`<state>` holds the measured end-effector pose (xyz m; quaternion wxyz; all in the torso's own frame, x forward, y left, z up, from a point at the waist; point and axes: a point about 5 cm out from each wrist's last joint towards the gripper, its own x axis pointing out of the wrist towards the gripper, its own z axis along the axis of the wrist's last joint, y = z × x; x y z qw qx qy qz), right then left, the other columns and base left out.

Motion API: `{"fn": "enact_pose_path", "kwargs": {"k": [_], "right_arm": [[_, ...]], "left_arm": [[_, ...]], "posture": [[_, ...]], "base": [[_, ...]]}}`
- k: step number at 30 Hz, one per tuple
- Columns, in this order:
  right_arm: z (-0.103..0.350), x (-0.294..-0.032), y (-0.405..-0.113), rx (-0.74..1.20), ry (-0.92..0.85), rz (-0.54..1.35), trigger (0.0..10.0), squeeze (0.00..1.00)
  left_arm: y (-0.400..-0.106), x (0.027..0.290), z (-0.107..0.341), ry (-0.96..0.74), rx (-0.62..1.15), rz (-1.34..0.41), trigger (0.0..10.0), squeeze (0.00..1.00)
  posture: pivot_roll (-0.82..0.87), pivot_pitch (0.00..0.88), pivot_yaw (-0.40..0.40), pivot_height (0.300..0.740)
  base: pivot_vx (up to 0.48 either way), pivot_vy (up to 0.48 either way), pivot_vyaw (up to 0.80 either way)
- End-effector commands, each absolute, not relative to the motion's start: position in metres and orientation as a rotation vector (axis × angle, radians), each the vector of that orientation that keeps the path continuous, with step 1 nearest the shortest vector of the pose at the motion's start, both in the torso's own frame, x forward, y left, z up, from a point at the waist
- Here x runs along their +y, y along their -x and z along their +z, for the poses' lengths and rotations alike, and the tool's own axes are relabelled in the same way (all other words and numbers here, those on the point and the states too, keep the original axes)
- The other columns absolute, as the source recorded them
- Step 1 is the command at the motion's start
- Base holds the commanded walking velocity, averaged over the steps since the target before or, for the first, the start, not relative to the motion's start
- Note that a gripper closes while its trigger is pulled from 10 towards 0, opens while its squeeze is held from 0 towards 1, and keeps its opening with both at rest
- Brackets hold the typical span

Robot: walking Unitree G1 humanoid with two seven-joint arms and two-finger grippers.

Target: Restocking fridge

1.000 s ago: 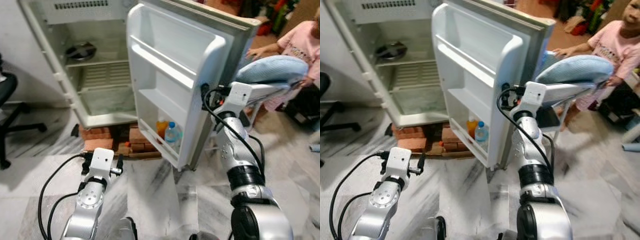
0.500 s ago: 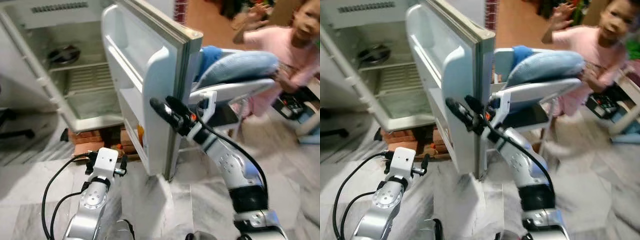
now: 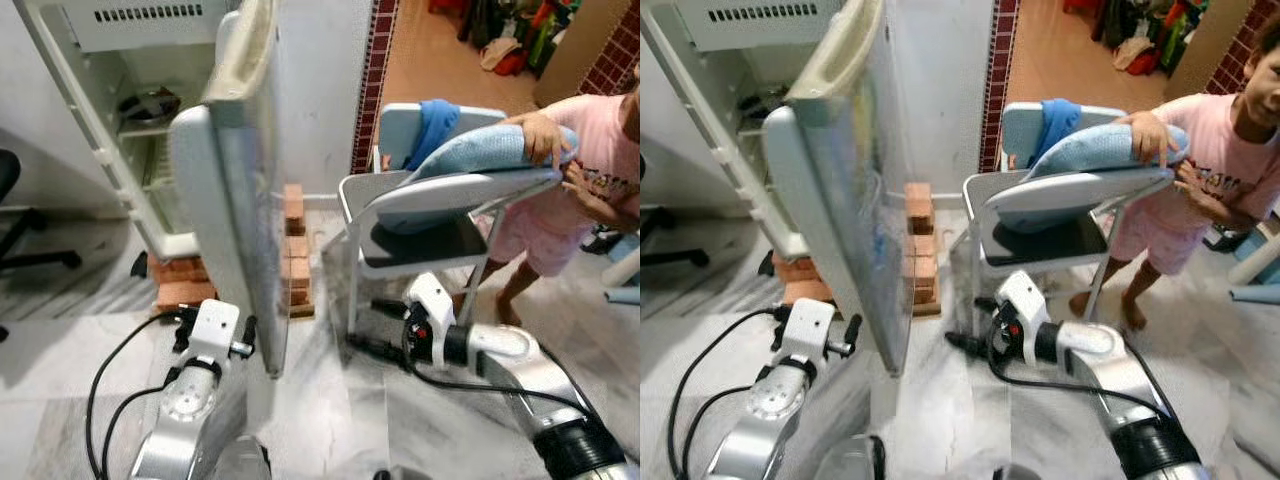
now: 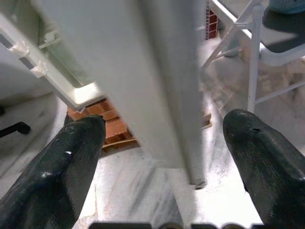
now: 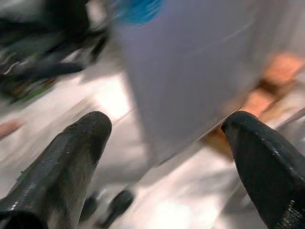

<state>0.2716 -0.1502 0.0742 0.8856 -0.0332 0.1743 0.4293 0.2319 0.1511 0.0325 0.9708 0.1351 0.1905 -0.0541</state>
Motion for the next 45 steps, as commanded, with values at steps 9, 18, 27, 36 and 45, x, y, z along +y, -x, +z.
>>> {"fn": "enact_pose_path", "kwargs": {"k": [9, 18, 27, 36, 45], "right_arm": [[0.094, -0.133, -0.295, 0.117, 0.081, 0.626, 10.0, 0.0], [0.089, -0.132, -0.293, 0.092, -0.032, 0.442, 10.0, 0.0], [0.086, -0.131, -0.295, 0.091, -0.017, 0.42, 10.0, 0.0], [0.088, -0.129, -0.296, 0.073, -0.024, 0.424, 10.0, 0.0], [0.097, -0.131, -0.301, 0.009, -0.044, 0.371, 10.0, 0.0]], "left_arm": [[-0.234, 0.153, 0.038, -0.291, 0.36, -0.087, 10.0, 0.0], [-0.244, 0.168, 0.042, -0.299, 0.287, -0.038, 10.0, 0.0], [-0.253, 0.167, 0.052, -0.312, 0.219, 0.004, 10.0, 0.0], [-0.252, 0.164, 0.051, -0.305, 0.204, 0.016, 10.0, 0.0], [-0.255, 0.166, 0.056, -0.301, 0.181, 0.055, 10.0, 0.0]], "posture": [[0.14, 0.055, 0.002, 0.74], [0.14, 0.041, -0.012, 0.74], [0.14, 0.037, -0.009, 0.74], [0.14, 0.039, -0.006, 0.74], [0.14, 0.041, -0.002, 0.74]], "base": [[0.0, 0.48, 0.0], [0.0, 0.48, 0.0], [0.0, 0.48, -0.33], [0.0, 0.48, 0.0], [0.0, 0.48, 0.0]]}}
